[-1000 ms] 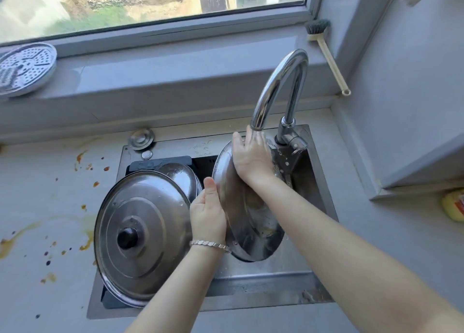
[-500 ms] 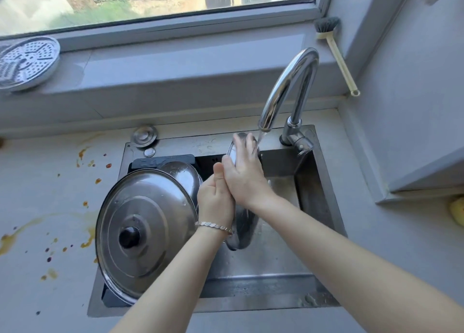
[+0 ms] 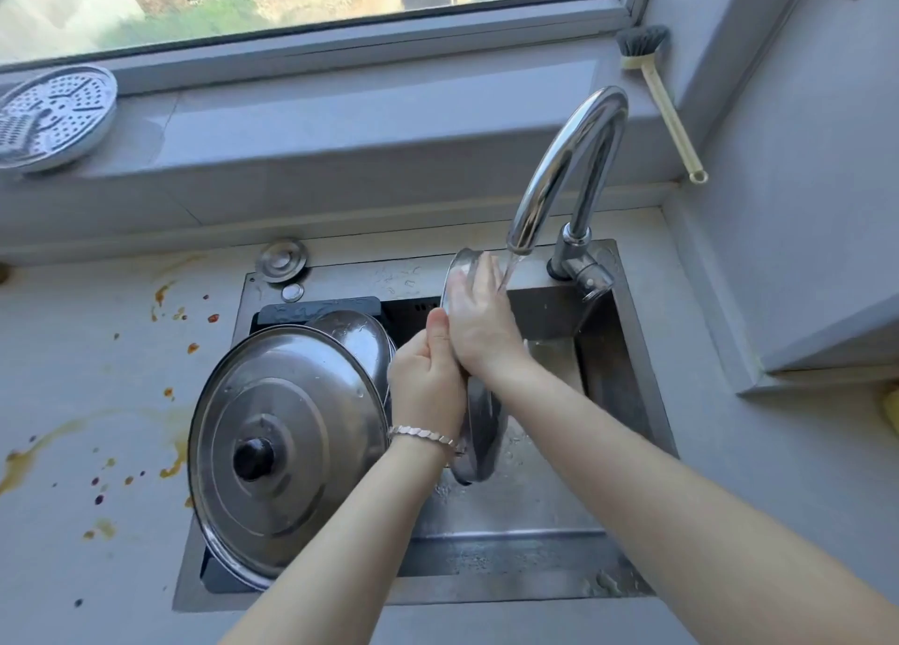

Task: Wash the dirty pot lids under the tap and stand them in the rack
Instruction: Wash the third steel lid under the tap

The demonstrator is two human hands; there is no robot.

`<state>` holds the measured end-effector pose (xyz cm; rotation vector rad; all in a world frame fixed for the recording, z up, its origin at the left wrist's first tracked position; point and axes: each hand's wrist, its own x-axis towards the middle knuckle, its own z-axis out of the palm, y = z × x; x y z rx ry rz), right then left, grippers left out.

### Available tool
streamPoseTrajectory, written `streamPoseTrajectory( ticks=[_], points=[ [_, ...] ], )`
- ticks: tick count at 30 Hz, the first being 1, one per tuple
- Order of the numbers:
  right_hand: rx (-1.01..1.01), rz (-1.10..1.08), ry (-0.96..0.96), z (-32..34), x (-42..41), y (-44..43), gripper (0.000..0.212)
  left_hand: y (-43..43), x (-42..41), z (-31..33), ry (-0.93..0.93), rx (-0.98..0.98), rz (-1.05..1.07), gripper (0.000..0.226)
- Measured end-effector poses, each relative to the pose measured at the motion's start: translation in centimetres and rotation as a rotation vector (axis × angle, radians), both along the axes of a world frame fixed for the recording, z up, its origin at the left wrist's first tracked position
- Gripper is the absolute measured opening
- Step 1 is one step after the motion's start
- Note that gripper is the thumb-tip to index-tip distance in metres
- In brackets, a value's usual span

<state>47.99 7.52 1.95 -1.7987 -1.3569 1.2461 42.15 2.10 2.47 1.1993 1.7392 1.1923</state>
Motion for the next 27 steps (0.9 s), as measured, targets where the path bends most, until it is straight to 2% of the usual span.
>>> streamPoseTrajectory(
  ticks=[1,3,7,10,12,14,15,19,21,23,27],
  points=[
    [0.023,0.030,-0.009,0.0,-0.1,-0.2,0.063,0.1,-0.1,-0.1,0.008,-0.003,0.009,0.053],
    [-0.031,-0.036,0.069,-0.2,0.6,0.9,0.049,-0.2,-0.5,0.0,0.032,0.042,-0.006,0.053],
    [-0.312,-0.386,0.513,-1.2,3.6,4.0,0.036,-1.9,-0.7,0.4,-0.006,0.164,-0.022,0.051],
    [-0.393,-0.506,0.594,-1.9,3.7,4.4,0.036,-2.6,-0.8,0.1,-0.050,0.156,0.020,0.049],
    [-0.336,-0.450,0.436,-1.8,2.5,4.2,0.044,-2.5,-0.6,-0.1,-0.098,0.116,0.083,0.055],
    [-0.141,-0.247,0.119,-1.1,0.3,3.0,0.055,-1.6,-0.4,0.3,-0.133,0.058,0.156,0.055],
    [-0.040,-0.120,0.037,-0.6,-0.9,2.0,0.056,-0.9,-0.4,0.4,-0.158,0.028,0.207,0.054],
    [0.405,0.193,-0.122,-0.9,-1.7,-2.8,0.060,1.9,-2.0,1.1,-0.325,-0.107,0.405,0.050],
    [0.461,0.328,-0.197,-2.4,-0.5,-5.2,0.068,2.4,-3.0,1.4,-0.412,-0.169,0.499,0.044],
    [0.444,0.416,-0.224,-3.6,0.5,-6.9,0.072,2.4,-3.2,1.8,-0.400,-0.218,0.531,0.040],
    [0.483,0.389,-0.236,-2.7,1.1,-5.0,0.074,1.6,-2.4,2.1,-0.379,-0.210,0.522,0.040]
  ],
)
